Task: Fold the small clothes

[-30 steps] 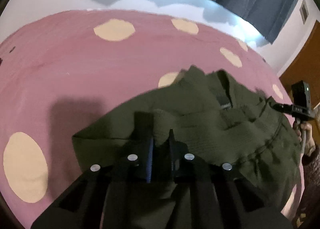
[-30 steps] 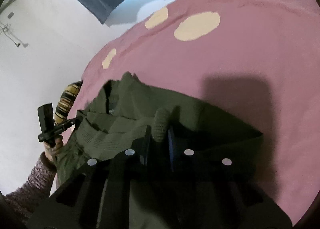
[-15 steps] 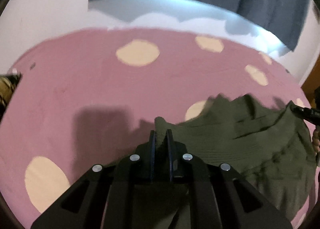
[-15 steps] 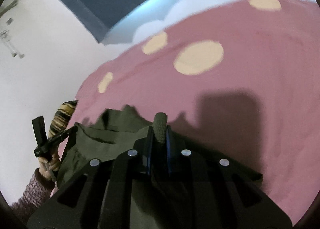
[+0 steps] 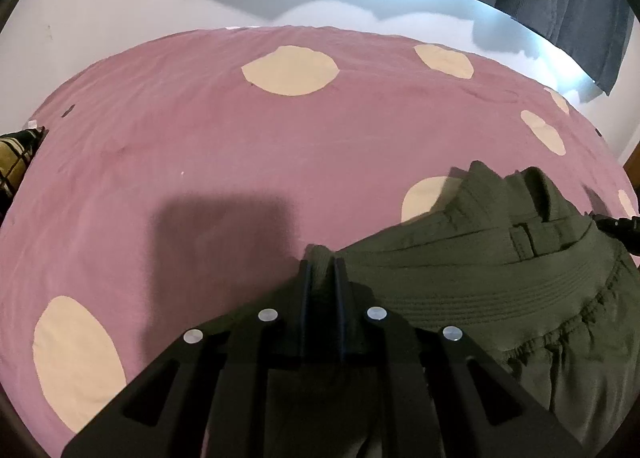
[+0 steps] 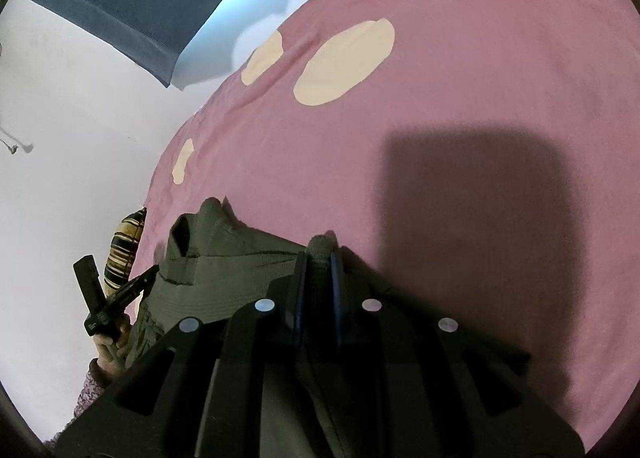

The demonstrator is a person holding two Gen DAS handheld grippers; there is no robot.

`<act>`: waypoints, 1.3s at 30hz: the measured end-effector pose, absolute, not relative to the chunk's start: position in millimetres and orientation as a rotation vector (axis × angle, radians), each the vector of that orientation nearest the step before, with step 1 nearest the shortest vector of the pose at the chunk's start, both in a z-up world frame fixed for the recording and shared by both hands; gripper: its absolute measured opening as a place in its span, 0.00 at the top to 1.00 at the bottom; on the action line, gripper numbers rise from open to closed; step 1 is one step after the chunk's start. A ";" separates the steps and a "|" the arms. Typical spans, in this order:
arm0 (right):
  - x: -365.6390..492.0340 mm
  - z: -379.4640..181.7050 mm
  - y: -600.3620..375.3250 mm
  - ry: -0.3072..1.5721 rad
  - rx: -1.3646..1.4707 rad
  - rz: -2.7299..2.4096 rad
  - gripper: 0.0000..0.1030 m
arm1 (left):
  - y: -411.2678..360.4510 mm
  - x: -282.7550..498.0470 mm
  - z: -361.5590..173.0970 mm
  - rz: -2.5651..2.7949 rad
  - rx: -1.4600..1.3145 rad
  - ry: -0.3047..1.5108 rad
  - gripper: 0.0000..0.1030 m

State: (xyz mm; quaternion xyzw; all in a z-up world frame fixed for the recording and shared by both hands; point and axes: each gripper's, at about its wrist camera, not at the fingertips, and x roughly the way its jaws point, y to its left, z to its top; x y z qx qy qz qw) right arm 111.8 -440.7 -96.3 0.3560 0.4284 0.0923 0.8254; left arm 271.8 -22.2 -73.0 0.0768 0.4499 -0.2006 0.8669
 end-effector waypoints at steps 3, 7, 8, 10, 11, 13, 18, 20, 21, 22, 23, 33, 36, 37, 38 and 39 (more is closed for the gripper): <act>112.4 -96.9 -441.0 0.914 0.765 0.197 0.91 | -24.0 272.3 -73.5 -0.416 0.171 0.944 0.88; 113.2 -96.9 -442.5 0.919 0.782 0.197 0.91 | -27.4 272.8 -73.7 -0.406 0.197 0.950 0.87; 113.3 -96.7 -442.9 0.921 0.785 0.197 0.90 | -28.2 272.9 -73.5 -0.403 0.202 0.953 0.87; 113.5 -96.2 -443.7 0.925 0.791 0.193 0.90 | -29.8 273.6 -72.8 -0.397 0.214 0.960 0.87; 113.1 -95.4 -444.4 0.926 0.794 0.189 0.89 | -30.5 274.3 -72.5 -0.393 0.219 0.964 0.85; 111.7 -92.7 -445.5 0.920 0.800 0.177 0.87 | -31.2 275.8 -71.8 -0.384 0.223 0.976 0.84; 95.7 -81.8 -456.7 0.890 0.815 0.115 0.78 | -28.7 276.6 -64.1 -0.365 0.211 1.003 0.75; 82.5 -72.7 -462.7 0.879 0.803 0.079 0.67 | -20.0 272.6 -54.1 -0.375 0.159 1.007 0.70; 75.6 -68.0 -465.1 0.872 0.798 0.067 0.65 | -13.5 267.9 -48.2 -0.382 0.127 1.005 0.68; 67.8 -63.5 -467.1 0.864 0.795 0.061 0.62 | -8.7 264.1 -43.7 -0.389 0.106 1.000 0.65; 57.0 -58.3 -469.0 0.856 0.794 0.059 0.58 | 1.1 255.2 -35.7 -0.401 0.073 0.989 0.57; -55.0 -56.6 -459.5 0.870 0.847 0.030 0.37 | 54.9 131.3 -23.9 -0.487 -0.032 0.960 0.45; -80.3 -68.6 -453.2 0.897 0.866 0.004 0.34 | 58.4 115.2 -37.8 -0.487 -0.042 0.985 0.45; -86.4 -72.7 -451.5 0.902 0.878 -0.003 0.33 | 58.5 114.9 -42.9 -0.486 -0.045 0.997 0.45; -92.7 -77.8 -449.0 0.902 0.897 0.001 0.32 | 57.6 115.4 -48.1 -0.476 -0.044 1.011 0.45; -97.2 -79.5 -446.9 0.892 0.907 0.010 0.32 | 56.1 115.8 -55.0 -0.458 -0.043 1.026 0.45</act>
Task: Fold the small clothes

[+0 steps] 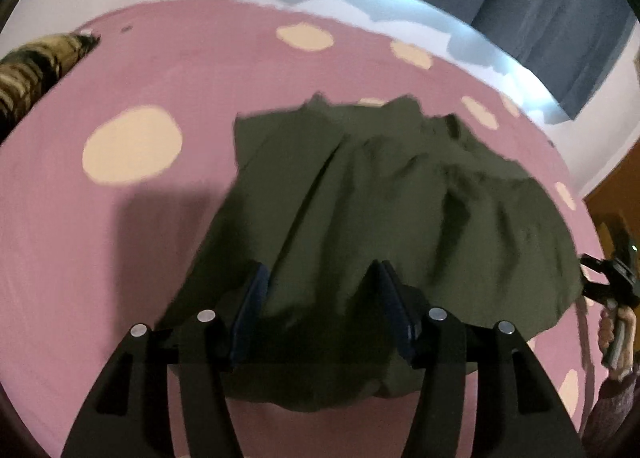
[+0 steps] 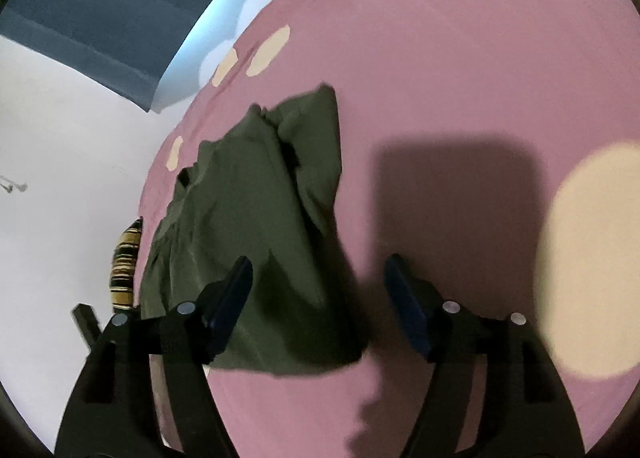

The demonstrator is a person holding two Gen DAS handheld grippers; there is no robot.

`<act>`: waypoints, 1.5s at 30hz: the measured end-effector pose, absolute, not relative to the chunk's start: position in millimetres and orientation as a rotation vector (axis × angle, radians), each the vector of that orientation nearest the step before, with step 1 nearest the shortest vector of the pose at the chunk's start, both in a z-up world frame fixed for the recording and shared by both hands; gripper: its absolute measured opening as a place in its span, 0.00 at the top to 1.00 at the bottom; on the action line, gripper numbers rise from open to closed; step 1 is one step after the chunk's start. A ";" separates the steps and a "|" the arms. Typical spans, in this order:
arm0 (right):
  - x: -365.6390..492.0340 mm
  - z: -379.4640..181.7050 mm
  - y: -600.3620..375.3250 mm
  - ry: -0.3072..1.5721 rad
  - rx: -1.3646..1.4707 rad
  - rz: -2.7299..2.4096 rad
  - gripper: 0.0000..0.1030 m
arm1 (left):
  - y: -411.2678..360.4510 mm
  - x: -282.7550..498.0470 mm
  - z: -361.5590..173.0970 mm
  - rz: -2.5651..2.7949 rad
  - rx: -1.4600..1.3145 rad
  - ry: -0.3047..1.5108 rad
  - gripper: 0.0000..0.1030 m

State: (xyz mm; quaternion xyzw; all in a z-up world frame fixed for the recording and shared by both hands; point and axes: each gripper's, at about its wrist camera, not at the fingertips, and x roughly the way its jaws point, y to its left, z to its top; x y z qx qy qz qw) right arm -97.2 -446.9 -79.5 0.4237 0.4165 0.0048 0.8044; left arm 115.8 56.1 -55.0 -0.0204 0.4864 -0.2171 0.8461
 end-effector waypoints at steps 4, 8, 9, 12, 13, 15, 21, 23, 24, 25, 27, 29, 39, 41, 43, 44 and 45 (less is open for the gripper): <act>-101.8 -77.6 -435.0 0.889 0.840 0.023 0.32 | 48.4 118.2 -61.0 -0.413 -0.010 1.030 0.45; -100.0 -79.6 -427.6 0.912 0.735 -0.008 0.48 | 44.2 113.4 -66.6 -0.379 0.034 1.016 0.43; -101.0 -79.7 -428.6 0.910 0.728 -0.008 0.51 | 43.6 112.2 -68.8 -0.373 0.043 1.005 0.42; -107.0 -85.5 -438.5 0.879 0.787 0.012 0.56 | 44.3 110.2 -72.1 -0.366 0.052 0.983 0.39; -108.9 -87.1 -442.0 0.865 0.818 0.023 0.56 | 45.2 110.1 -72.2 -0.366 0.047 0.980 0.39; -115.1 -88.8 -449.0 0.847 0.886 0.033 0.56 | 46.7 109.3 -71.1 -0.367 0.039 0.977 0.38; -131.9 -50.7 -444.7 0.772 0.890 -0.095 0.54 | 54.2 104.3 -68.2 -0.384 -0.005 0.975 0.36; -131.1 -29.4 -425.8 0.712 0.878 -0.051 0.47 | 58.2 98.1 -63.5 -0.392 -0.031 0.968 0.33; -127.2 -20.7 -412.6 0.698 0.873 -0.012 0.46 | 60.5 93.3 -60.3 -0.395 -0.038 0.961 0.33; -119.2 -12.5 -393.1 0.697 0.860 0.045 0.45 | 62.8 88.4 -57.1 -0.398 -0.039 0.953 0.33; -102.7 -6.0 -359.1 0.724 0.832 0.147 0.44 | 69.2 80.9 -52.6 -0.410 -0.060 0.943 0.32; -80.6 -7.7 -316.7 0.779 0.817 0.267 0.44 | 77.7 76.1 -49.1 -0.422 -0.093 0.944 0.32; -13.6 -72.1 -221.9 1.072 0.748 0.384 0.44 | 107.8 75.4 -49.6 -0.415 -0.192 0.971 0.31; -7.0 -89.1 -220.5 1.064 0.765 0.392 0.45 | 106.9 76.1 -51.4 -0.412 -0.192 0.975 0.31; -8.2 -90.3 -219.7 1.043 0.778 0.400 0.46 | 104.8 75.5 -48.9 -0.412 -0.175 0.969 0.31; -7.6 -88.8 -218.8 1.041 0.770 0.401 0.46 | 104.9 74.9 -46.3 -0.418 -0.177 0.961 0.31; -6.6 -88.2 -217.7 1.042 0.764 0.399 0.46 | 106.6 74.0 -43.9 -0.427 -0.188 0.956 0.31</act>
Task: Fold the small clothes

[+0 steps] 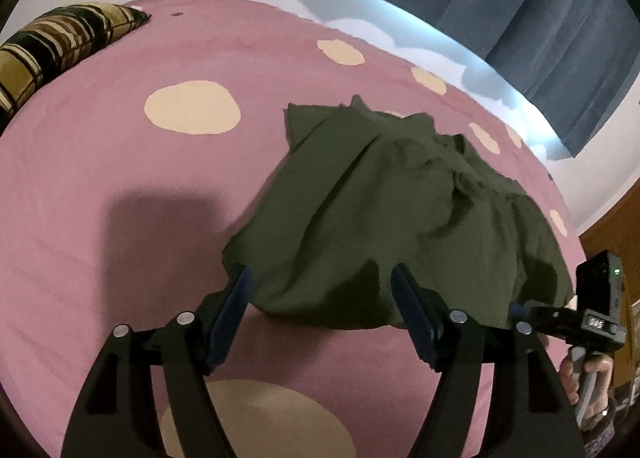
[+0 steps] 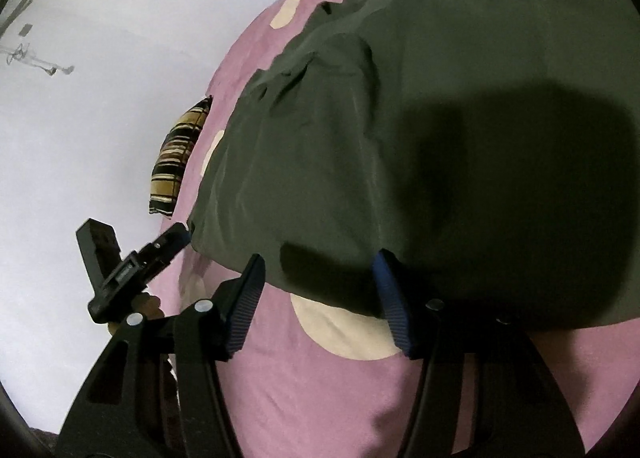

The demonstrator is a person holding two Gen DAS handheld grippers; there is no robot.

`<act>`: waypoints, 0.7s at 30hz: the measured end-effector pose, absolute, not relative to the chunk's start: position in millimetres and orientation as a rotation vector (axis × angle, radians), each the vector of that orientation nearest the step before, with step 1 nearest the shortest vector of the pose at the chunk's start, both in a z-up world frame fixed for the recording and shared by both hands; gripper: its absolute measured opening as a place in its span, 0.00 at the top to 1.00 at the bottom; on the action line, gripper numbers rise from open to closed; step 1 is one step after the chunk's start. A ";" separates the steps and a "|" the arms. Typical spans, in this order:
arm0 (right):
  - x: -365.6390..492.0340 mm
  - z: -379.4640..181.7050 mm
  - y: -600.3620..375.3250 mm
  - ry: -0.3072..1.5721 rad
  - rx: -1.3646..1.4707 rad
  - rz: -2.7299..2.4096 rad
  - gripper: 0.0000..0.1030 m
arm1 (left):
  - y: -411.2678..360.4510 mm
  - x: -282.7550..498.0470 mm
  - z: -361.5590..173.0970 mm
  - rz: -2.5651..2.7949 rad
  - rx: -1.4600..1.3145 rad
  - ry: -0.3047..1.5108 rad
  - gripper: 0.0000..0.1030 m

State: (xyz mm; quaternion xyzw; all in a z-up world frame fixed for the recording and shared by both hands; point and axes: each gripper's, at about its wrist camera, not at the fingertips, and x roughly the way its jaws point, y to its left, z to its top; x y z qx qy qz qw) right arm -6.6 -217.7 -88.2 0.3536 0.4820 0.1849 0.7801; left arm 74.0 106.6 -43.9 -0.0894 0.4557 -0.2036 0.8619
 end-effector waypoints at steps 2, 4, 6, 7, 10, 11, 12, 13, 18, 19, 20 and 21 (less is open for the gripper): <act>-13.2 -89.9 -218.7 1.034 0.766 0.395 0.44 | 110.4 73.8 -39.7 -0.443 -0.217 0.947 0.31; -16.8 -86.2 -218.2 1.023 0.758 0.397 0.44 | 114.0 73.5 -38.1 -0.451 -0.235 0.942 0.31; -20.8 -79.0 -219.2 1.022 0.746 0.388 0.44 | 117.9 74.4 -38.3 -0.442 -0.244 0.942 0.31; -21.0 -73.7 -220.2 1.020 0.741 0.381 0.44 | 119.6 74.7 -39.1 -0.435 -0.249 0.944 0.31; -17.6 -54.1 -227.6 0.965 0.735 0.368 0.44 | 126.9 77.3 -43.4 -0.425 -0.280 0.959 0.31; -13.8 -49.9 -228.7 0.955 0.735 0.367 0.44 | 128.9 77.8 -44.5 -0.426 -0.293 0.962 0.31; -9.3 -47.5 -230.6 0.949 0.734 0.363 0.44 | 130.6 78.6 -45.8 -0.427 -0.308 0.966 0.31; -2.9 -46.2 -231.9 0.944 0.737 0.354 0.44 | 131.5 79.0 -46.4 -0.429 -0.315 0.970 0.31; 30.8 -58.8 -230.9 0.951 0.757 0.341 0.44 | 130.8 76.6 -42.6 -0.427 -0.289 0.950 0.31; 35.9 -64.5 -230.0 0.966 0.762 0.340 0.44 | 131.2 76.0 -41.6 -0.431 -0.287 0.944 0.31; 41.5 -74.7 -228.4 0.995 0.762 0.331 0.44 | 130.8 75.1 -40.4 -0.436 -0.285 0.938 0.31; 46.4 -85.1 -226.3 1.022 0.753 0.319 0.45 | 130.3 75.8 -40.3 -0.438 -0.285 0.938 0.31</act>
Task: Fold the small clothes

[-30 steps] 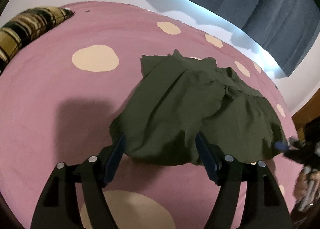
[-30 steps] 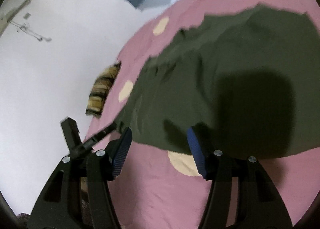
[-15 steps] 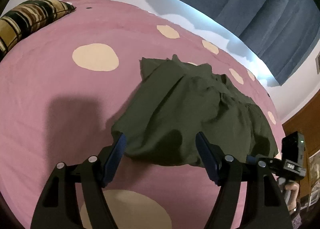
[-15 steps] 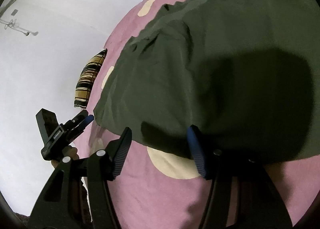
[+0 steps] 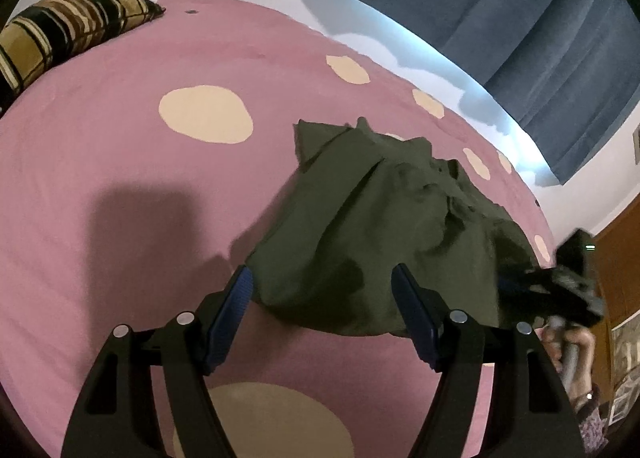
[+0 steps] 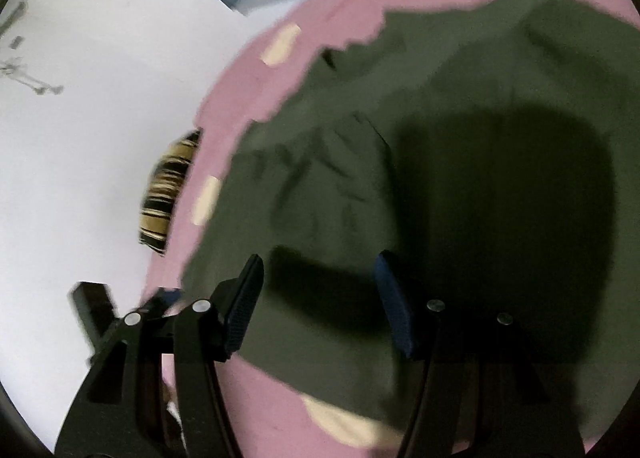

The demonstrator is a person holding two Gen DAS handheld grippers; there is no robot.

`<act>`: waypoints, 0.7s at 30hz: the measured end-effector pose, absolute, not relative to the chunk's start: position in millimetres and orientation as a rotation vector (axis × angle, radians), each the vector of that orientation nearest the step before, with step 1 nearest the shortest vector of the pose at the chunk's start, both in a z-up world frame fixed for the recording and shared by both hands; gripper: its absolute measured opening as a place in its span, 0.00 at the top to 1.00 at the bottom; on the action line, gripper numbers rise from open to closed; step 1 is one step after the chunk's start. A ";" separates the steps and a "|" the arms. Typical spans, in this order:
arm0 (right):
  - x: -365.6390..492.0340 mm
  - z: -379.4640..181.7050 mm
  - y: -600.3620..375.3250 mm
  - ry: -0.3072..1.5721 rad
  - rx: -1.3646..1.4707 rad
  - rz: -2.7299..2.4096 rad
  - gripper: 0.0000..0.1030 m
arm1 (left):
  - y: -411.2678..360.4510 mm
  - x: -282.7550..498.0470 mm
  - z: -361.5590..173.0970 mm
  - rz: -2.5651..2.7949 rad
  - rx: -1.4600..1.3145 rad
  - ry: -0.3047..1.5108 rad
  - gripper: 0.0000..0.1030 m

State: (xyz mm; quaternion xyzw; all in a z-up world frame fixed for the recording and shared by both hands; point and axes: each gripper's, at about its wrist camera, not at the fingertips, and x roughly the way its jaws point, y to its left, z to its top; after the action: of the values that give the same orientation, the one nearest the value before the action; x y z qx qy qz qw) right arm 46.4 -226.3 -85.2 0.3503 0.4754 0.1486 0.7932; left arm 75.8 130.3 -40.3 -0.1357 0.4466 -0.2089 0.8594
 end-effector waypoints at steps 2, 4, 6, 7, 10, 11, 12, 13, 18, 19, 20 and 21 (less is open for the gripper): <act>49.7 -93.0 -223.2 1.014 0.731 0.304 0.45 | 128.7 76.8 -40.9 -0.443 -0.284 0.942 0.31; 49.4 -87.7 -218.5 1.011 0.692 0.300 0.44 | 126.6 76.0 -42.0 -0.447 -0.280 0.947 0.31; 50.4 -78.4 -216.9 1.023 0.675 0.299 0.44 | 125.3 76.3 -43.7 -0.444 -0.273 0.952 0.31; 50.4 -72.3 -217.8 1.022 0.686 0.303 0.45 | 125.4 76.4 -44.2 -0.444 -0.272 0.953 0.31; 54.9 -53.7 -220.7 0.967 0.689 0.321 0.45 | 128.1 77.5 -44.7 -0.445 -0.288 0.954 0.31; 61.8 -46.5 -222.0 0.952 0.682 0.326 0.45 | 129.0 78.0 -45.1 -0.444 -0.295 0.956 0.31; 68.7 -44.0 -224.2 0.945 0.684 0.322 0.45 | 130.0 78.5 -45.7 -0.444 -0.301 0.958 0.31; 74.8 -42.4 -226.5 0.939 0.691 0.319 0.45 | 130.5 79.0 -46.4 -0.445 -0.305 0.961 0.31; 116.9 -50.8 -236.0 0.954 0.759 0.313 0.45 | 132.0 80.5 -49.3 -0.442 -0.304 0.970 0.31; 123.7 -54.0 -236.7 0.962 0.768 0.306 0.45 | 131.8 80.9 -49.6 -0.443 -0.303 0.971 0.31; 130.8 -58.3 -236.7 0.973 0.766 0.290 0.45 | 131.5 81.2 -49.6 -0.444 -0.301 0.972 0.31; 135.5 -62.3 -236.9 0.982 0.764 0.272 0.45 | 131.3 81.2 -50.1 -0.444 -0.298 0.973 0.31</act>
State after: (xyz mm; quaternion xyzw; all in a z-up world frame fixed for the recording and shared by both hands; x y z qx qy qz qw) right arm 135.5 -236.9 -62.3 0.3567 0.4584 0.1272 0.8040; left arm 81.2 131.3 -50.1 -0.1412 0.4620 -0.2108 0.8498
